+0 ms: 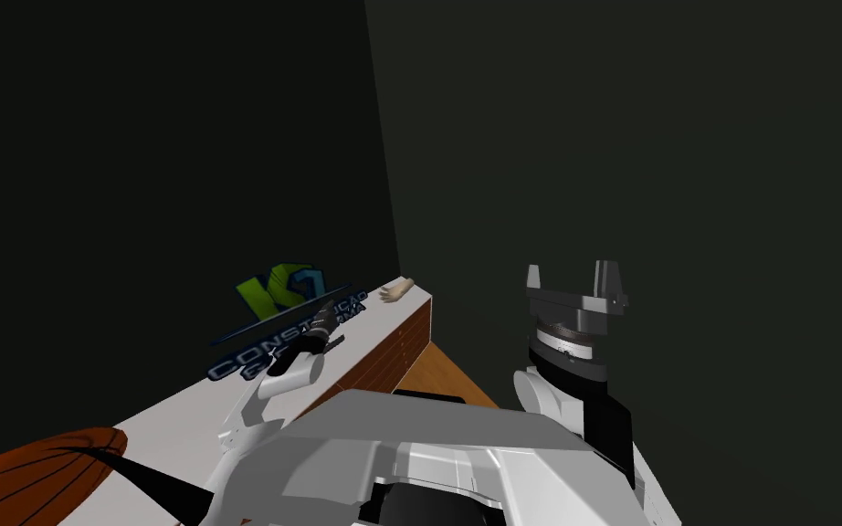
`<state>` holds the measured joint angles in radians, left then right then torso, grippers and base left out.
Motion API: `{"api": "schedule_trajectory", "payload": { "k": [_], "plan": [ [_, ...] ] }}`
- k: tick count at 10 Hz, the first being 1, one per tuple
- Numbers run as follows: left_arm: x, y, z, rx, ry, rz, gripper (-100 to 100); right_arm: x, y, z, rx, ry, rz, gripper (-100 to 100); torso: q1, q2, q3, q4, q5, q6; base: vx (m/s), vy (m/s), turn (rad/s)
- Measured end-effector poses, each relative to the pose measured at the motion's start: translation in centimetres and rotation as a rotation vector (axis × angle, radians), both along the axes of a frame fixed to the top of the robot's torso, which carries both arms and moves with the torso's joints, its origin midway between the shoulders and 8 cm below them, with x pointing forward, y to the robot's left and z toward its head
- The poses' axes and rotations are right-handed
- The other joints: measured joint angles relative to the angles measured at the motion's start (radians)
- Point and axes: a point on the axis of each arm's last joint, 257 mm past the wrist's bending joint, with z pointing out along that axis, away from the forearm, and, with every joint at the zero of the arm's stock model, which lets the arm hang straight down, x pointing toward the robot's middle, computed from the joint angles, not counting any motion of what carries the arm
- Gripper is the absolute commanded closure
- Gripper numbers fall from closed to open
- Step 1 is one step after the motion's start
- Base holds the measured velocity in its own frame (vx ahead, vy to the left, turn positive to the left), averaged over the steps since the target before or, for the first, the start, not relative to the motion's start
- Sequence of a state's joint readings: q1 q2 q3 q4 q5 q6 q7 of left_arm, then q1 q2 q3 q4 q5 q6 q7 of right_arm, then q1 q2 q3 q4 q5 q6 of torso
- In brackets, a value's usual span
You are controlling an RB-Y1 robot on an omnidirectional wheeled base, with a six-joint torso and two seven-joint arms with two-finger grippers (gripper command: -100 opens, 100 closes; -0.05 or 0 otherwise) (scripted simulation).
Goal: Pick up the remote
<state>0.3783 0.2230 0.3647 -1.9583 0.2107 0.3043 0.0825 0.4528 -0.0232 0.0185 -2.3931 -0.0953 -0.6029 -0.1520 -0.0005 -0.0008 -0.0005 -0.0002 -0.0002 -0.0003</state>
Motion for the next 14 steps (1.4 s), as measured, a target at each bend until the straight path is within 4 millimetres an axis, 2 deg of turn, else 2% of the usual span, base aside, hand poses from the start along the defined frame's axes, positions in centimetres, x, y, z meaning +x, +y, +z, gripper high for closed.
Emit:
{"api": "schedule_trajectory", "payload": {
  "k": [1, 4, 6, 10, 14],
  "plan": [
    [-0.3, 0.2, -0.6, -0.009, 0.021, 0.006, -100, 0.0, 0.0, 0.0, 0.0, 0.0, 0.0, 0, 0.0, 0.0, 0.0, 0.0, 0.0, 0.0, 0.016, -0.014, -0.123],
    [-1.3, 3.5, -3.4, -0.056, 0.108, 0.07, -100, 0.0, 0.0, 0.0, 0.0, 0.0, 0.0, 0, 0.0, 0.0, 0.0, 0.0, 0.0, 0.0, 0.02, -0.007, -0.075],
    [-2.3, 4.0, -4.8, -0.082, 0.156, 0.093, -100, 0.0, 0.0, 0.0, 0.0, 0.0, 0.0, 0, 0.0, 0.0, 0.0, 0.0, 0.0, 0.0, 0.01, 0.0, -0.059],
    [-4.2, 6.7, -7.6, -0.144, 0.251, 0.164, -100, 0.0, 0.0, 0.0, 0.0, 0.0, 0.0, 0, 0.001, 0.0, 0.0, 0.0, 0.0, 0.0, 0.013, 0.001, -0.071],
    [-6.6, 8.5, -9.8, -0.205, 0.336, 0.226, -100, 0.0, 0.0, 0.0, 0.0, 0.0, 0.0, 0, 0.001, 0.0, 0.0, 0.0, 0.0, 0.0, 0.01, 0.006, -0.08]
  ]
}}
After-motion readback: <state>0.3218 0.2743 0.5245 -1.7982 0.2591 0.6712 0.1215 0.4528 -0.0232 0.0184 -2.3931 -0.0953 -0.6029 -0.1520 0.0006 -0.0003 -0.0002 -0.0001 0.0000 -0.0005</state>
